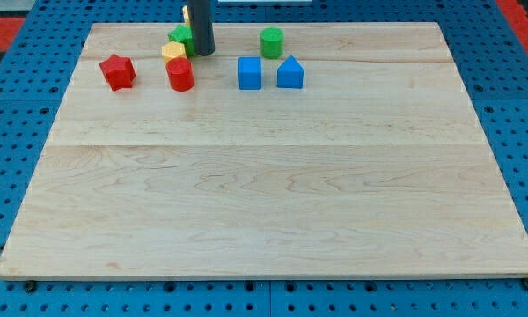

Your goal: Move your arm to the top left corner of the board

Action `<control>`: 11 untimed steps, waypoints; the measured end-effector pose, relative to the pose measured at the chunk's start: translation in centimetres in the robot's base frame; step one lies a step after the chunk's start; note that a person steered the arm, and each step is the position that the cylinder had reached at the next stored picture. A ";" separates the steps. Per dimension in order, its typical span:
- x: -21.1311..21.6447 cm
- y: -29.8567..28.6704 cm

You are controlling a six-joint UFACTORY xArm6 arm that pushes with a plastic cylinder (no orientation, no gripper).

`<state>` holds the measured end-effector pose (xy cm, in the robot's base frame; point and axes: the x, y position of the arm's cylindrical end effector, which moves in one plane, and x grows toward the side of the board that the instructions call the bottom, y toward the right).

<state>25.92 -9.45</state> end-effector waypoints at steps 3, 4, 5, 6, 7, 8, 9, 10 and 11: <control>-6.7 5.7; -6.3 5.4; -2.0 3.0; -0.4 3.2; 2.9 2.7; 6.8 2.9; 11.2 -2.0; 13.5 -14.5; 12.4 -21.0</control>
<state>38.30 -30.41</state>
